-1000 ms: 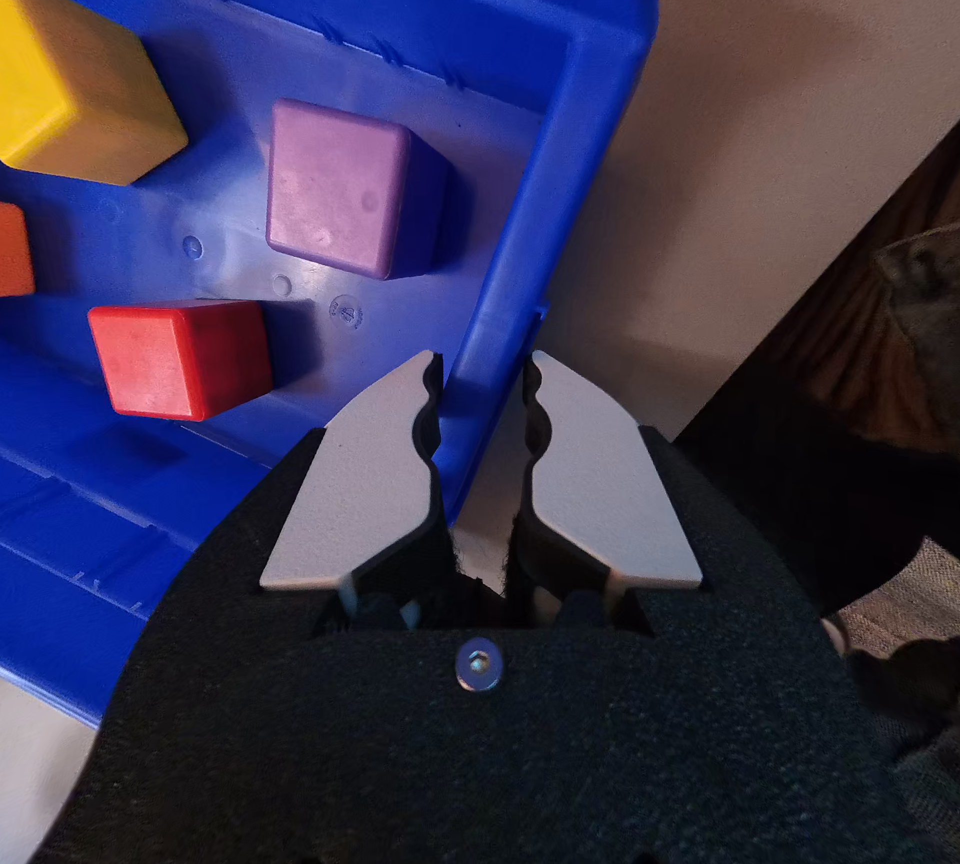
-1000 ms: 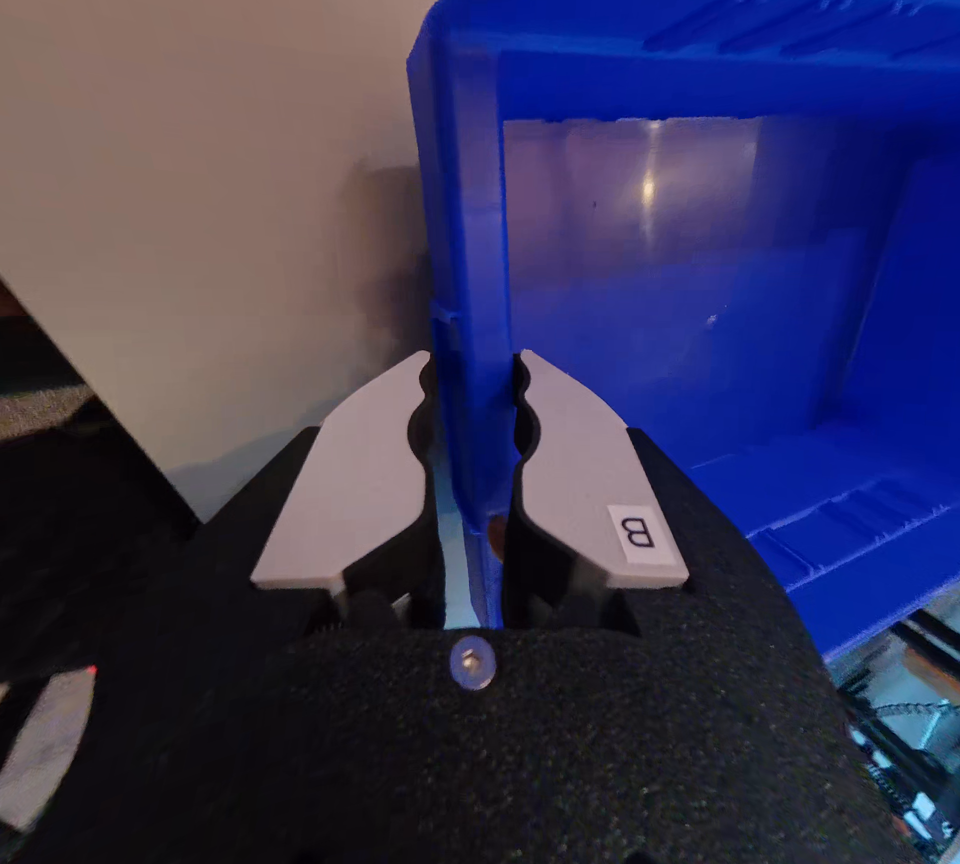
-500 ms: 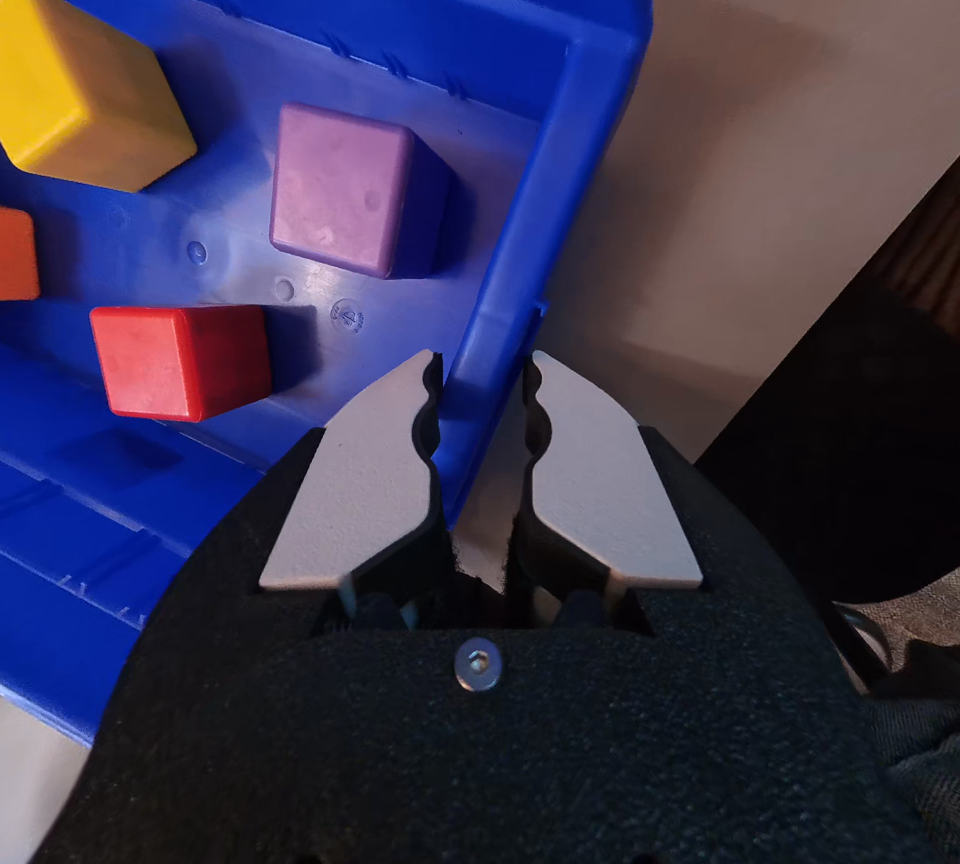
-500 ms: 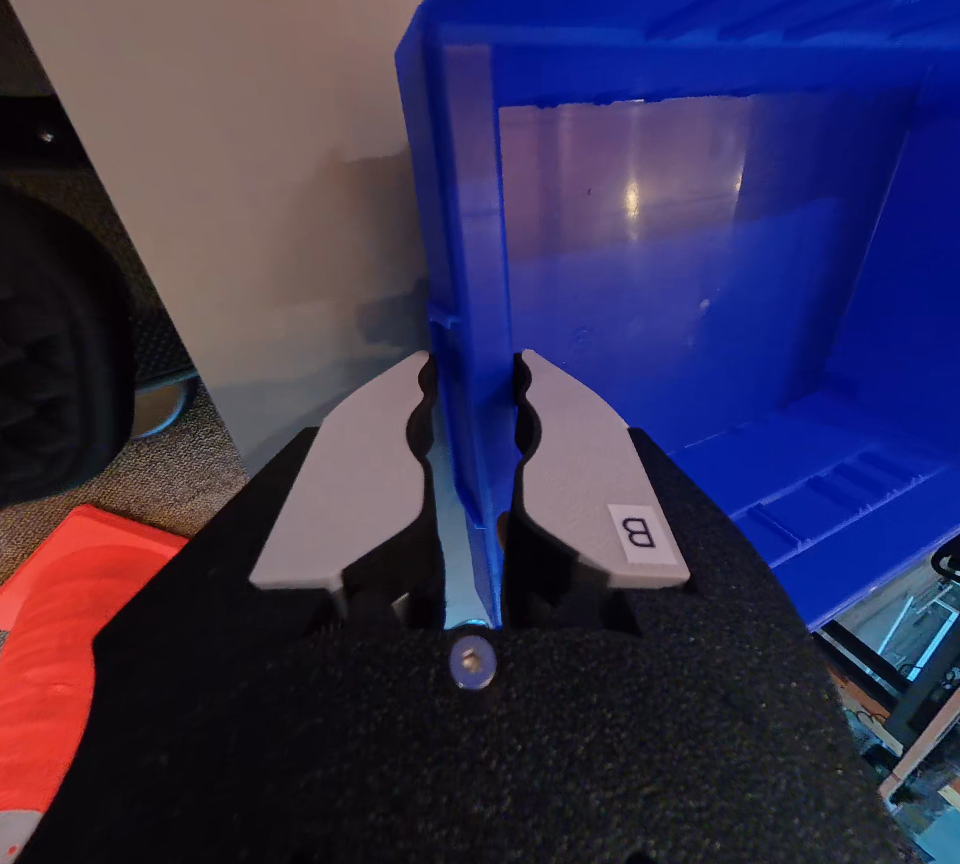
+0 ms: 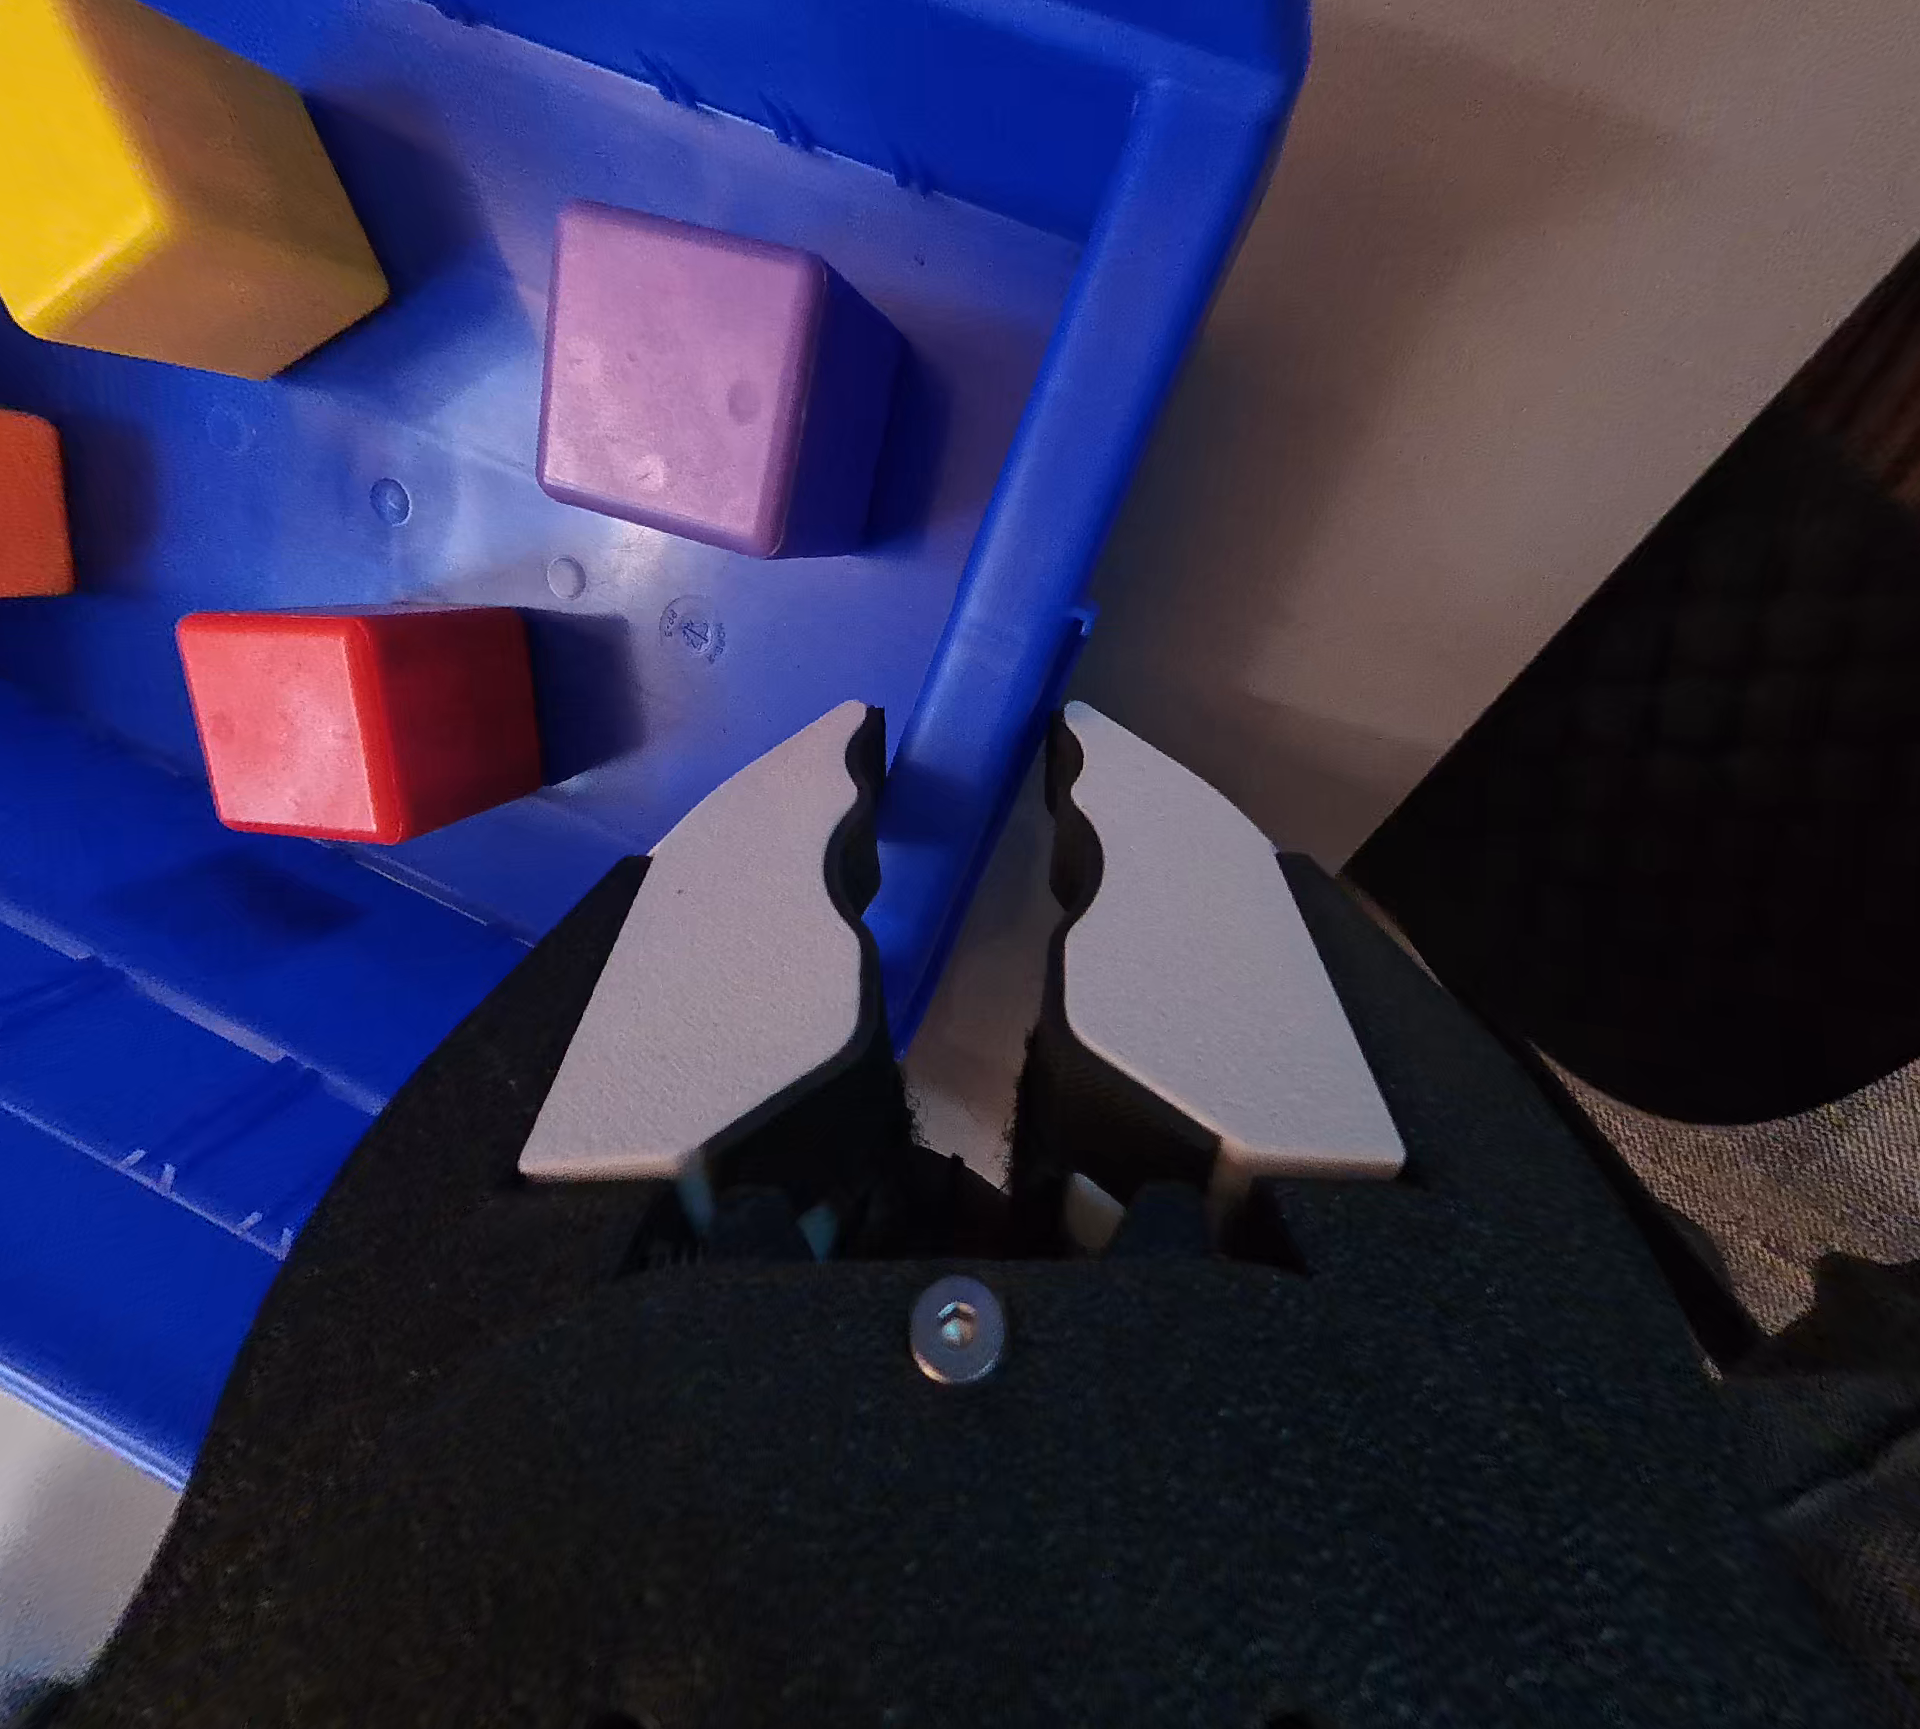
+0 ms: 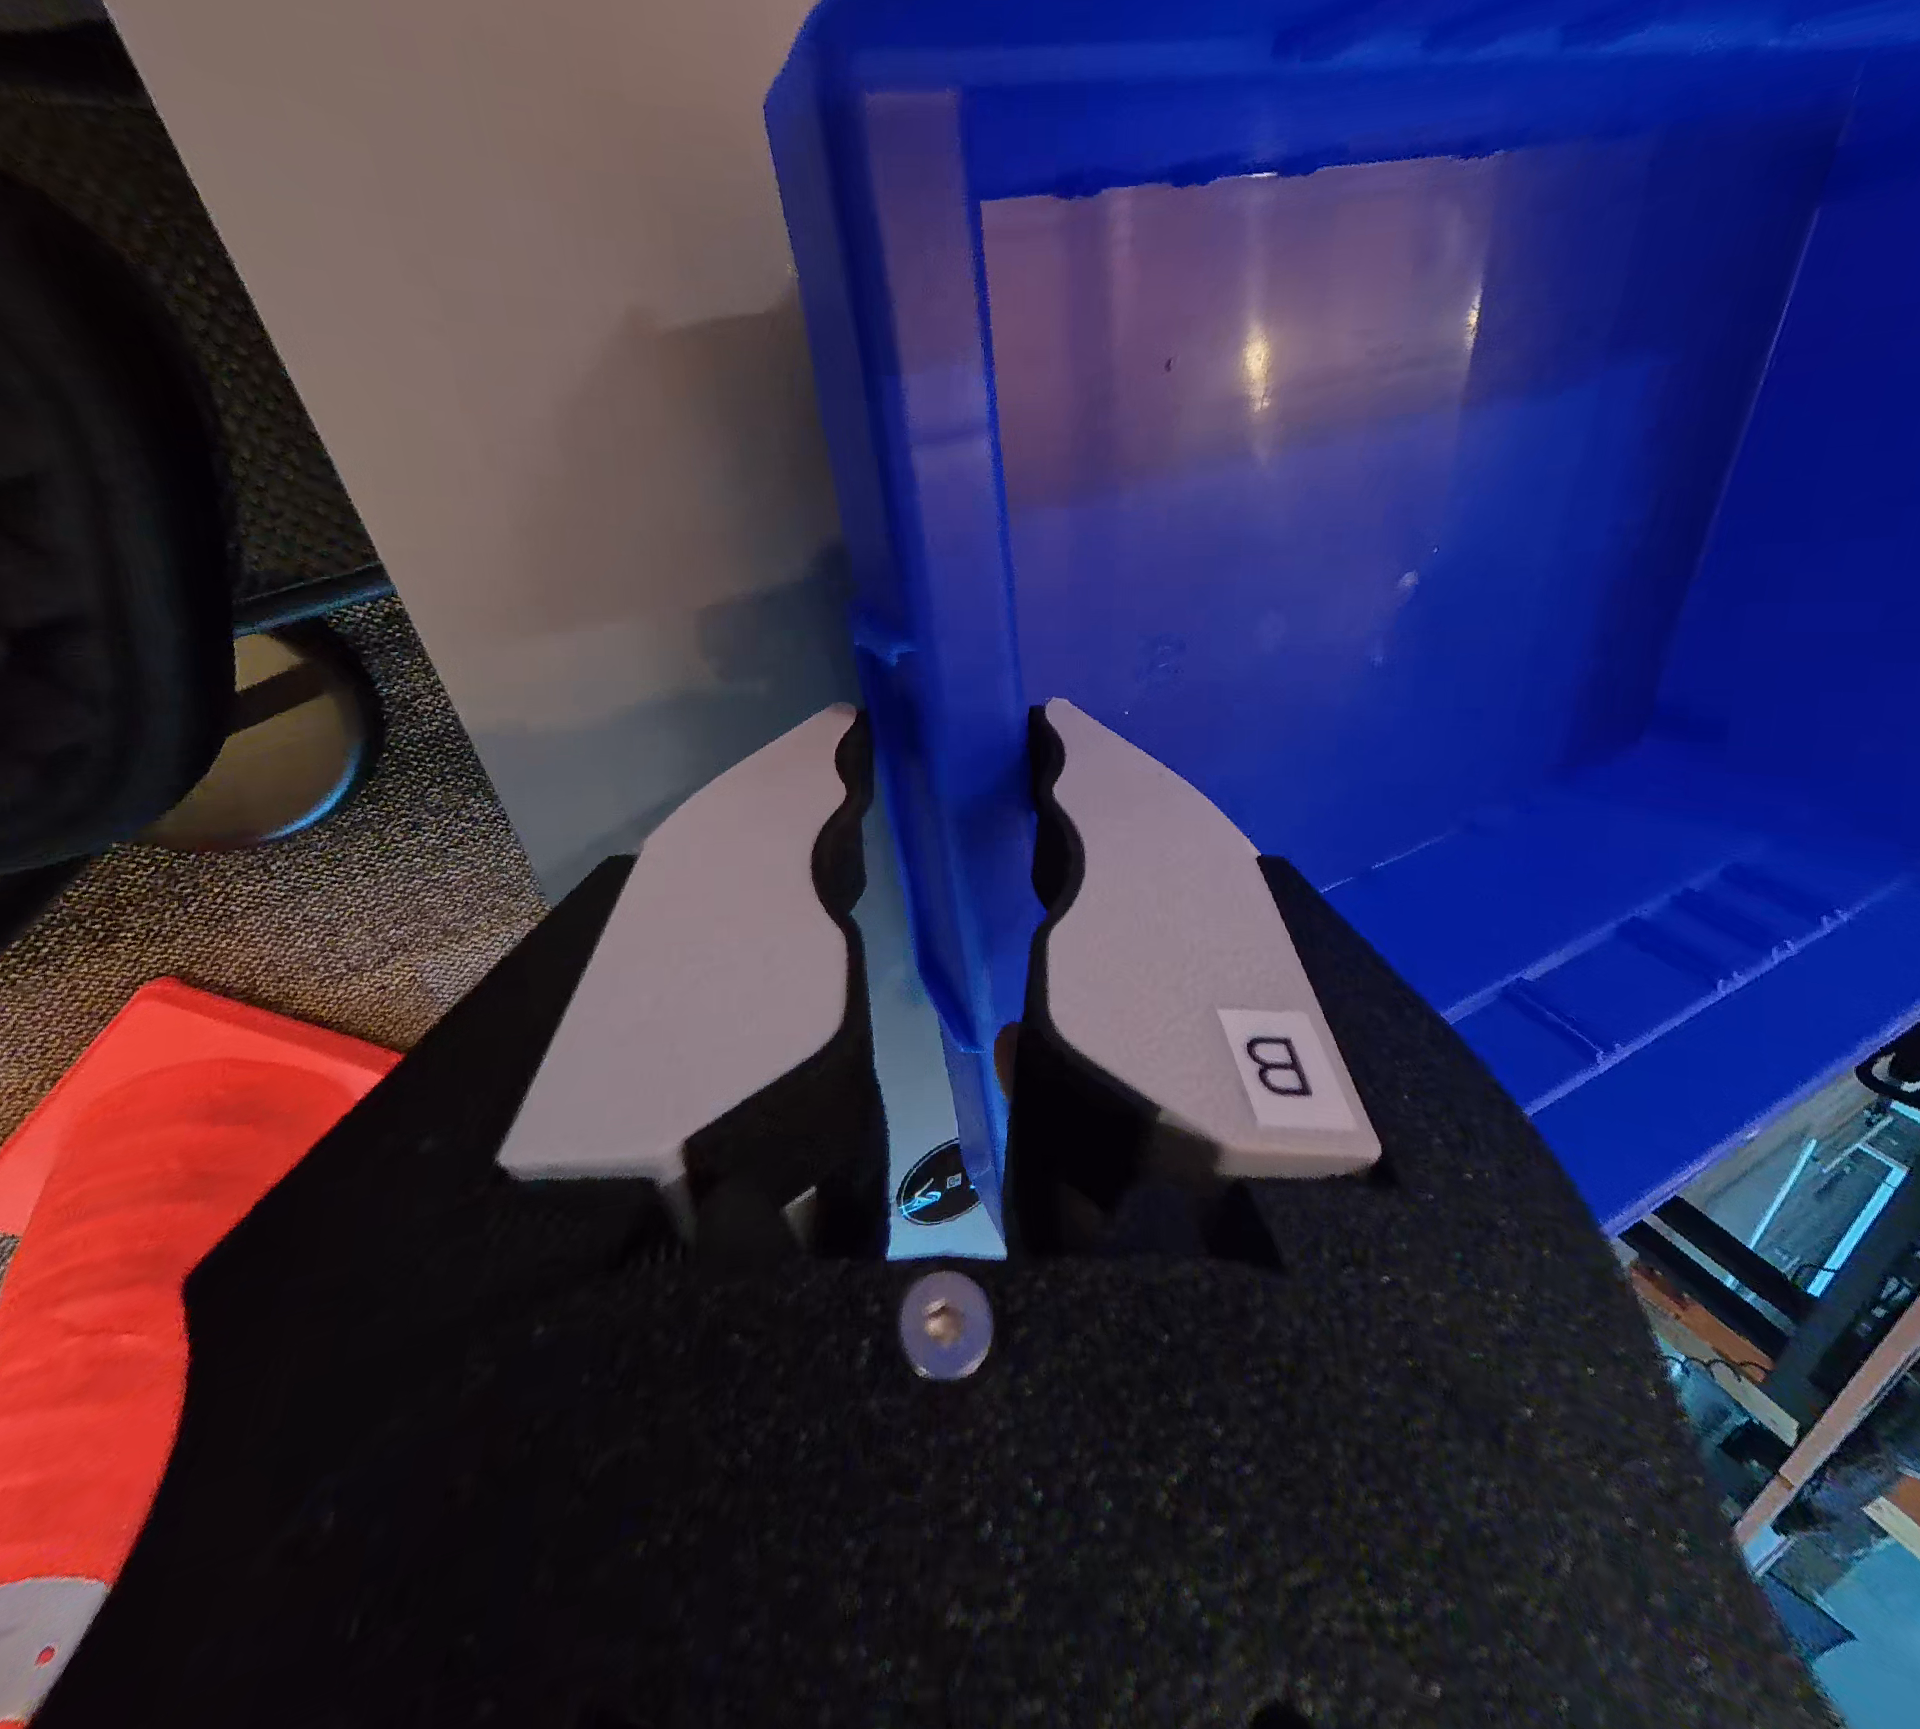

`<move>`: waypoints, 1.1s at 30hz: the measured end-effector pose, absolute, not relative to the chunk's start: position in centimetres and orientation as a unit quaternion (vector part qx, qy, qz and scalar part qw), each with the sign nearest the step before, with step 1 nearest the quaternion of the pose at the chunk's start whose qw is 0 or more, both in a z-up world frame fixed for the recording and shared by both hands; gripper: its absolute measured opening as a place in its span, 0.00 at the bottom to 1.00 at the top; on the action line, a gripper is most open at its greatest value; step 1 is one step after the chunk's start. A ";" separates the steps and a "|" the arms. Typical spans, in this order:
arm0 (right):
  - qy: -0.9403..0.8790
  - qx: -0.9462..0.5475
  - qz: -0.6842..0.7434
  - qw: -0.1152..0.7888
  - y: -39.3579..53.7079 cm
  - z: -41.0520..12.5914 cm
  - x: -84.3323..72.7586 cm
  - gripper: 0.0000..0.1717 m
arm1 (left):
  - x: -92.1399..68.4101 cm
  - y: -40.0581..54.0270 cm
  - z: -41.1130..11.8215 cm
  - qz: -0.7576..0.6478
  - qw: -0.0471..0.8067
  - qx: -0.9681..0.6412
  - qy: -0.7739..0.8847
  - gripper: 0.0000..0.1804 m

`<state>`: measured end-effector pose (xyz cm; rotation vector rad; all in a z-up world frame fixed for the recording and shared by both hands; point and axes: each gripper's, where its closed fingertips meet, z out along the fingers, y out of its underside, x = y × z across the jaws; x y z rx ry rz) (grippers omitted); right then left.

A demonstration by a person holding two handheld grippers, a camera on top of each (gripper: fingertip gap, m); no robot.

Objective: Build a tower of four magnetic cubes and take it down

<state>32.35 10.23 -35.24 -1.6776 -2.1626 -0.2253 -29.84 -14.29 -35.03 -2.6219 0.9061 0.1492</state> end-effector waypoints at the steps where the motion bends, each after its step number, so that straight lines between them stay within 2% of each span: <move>1: -0.772 -0.599 -0.083 0.194 10.2 -35.2 32.4 0.17 | -30.0 -14.5 -35.0 0.053 0.182 -0.928 0.321 0.16; 19: -0.760 -0.606 -0.102 0.212 10.4 -35.3 32.7 0.18 | -33.6 -17.0 -34.9 0.048 0.171 -0.911 0.372 0.16; 27: -0.738 -0.622 -0.122 0.230 10.6 -35.3 32.6 0.19 | -34.5 -16.6 -34.8 0.037 0.245 -0.871 0.424 0.16; 30: -0.708 -0.648 -0.091 0.264 10.0 -35.0 32.0 0.24 | -33.3 -16.5 -34.1 0.012 0.296 -0.865 0.404 0.26; 33: -0.653 -0.685 0.015 0.324 8.5 -33.2 29.7 0.41 | -30.1 -15.8 -30.4 -0.065 0.412 -0.837 0.355 0.38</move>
